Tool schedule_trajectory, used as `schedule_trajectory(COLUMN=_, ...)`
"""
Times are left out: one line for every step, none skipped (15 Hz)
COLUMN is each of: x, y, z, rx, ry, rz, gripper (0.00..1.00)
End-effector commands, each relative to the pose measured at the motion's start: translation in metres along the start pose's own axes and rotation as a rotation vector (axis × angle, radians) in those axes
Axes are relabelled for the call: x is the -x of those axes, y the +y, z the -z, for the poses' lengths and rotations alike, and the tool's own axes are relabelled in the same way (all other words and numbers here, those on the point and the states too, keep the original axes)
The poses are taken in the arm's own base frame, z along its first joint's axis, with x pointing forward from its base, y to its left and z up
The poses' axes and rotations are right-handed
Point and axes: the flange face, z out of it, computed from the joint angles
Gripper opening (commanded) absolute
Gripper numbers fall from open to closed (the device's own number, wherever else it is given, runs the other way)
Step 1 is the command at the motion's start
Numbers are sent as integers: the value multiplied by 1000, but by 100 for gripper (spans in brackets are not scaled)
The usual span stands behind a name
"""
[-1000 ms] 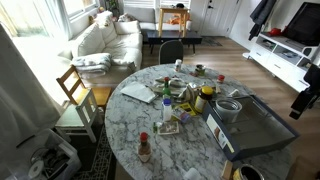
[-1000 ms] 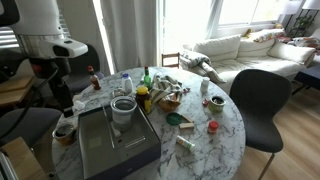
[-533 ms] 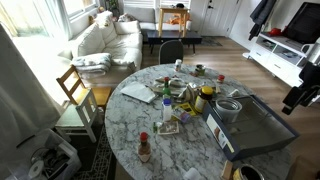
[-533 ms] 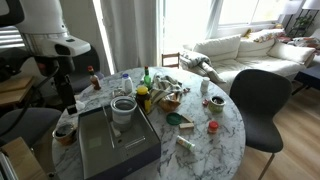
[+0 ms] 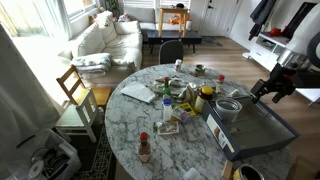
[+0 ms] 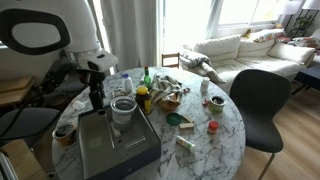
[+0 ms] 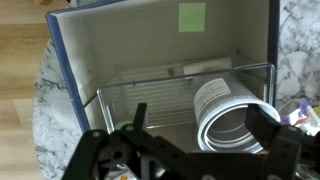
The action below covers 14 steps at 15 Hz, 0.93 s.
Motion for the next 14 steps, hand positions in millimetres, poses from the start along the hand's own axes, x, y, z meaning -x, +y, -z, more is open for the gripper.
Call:
schedule_trajectory(x=-27, y=2, z=-28, rx=4, ry=-36, rz=-83, gripper=100)
schedule_trajectory(x=-31, y=1, z=-34, rx=4, ry=-43, rz=-92, gripper=99)
schedule_trajectory(x=-36, y=0, z=-39, rx=5, ry=-33, rz=-81, gripper=97)
schedule_trajectory(x=-41, y=-1, z=-43, rx=4, ry=-20, rz=-85, gripper=97)
schedule_trajectory(x=-46, y=-1, z=-47, rx=3, ry=-6, rz=-92, gripper=95)
schedule_trajectory(x=-50, y=-1, z=-51, rx=-1, ry=5, rz=-98, gripper=97)
schedule_trajectory(x=-55, y=-1, z=-54, rx=-3, ry=17, rz=-107, gripper=94)
schedule_trajectory(x=-58, y=-1, z=-58, rx=-10, ry=23, rz=-111, gripper=89)
schedule_trajectory(x=-61, y=-1, z=-61, rx=-12, ry=29, rz=-114, gripper=78)
schedule_trajectory(x=-64, y=-2, z=-64, rx=-19, ry=33, rz=-117, gripper=64)
schedule_trajectory(x=-67, y=-2, z=-66, rx=-23, ry=38, rz=-116, gripper=64)
schedule_trajectory(x=-69, y=-3, z=-68, rx=-26, ry=40, rz=-118, gripper=57)
schedule_trajectory(x=-70, y=-4, z=-71, rx=-30, ry=42, rz=-118, gripper=49)
schedule_trajectory(x=-72, y=-5, z=-74, rx=-33, ry=41, rz=-120, gripper=40)
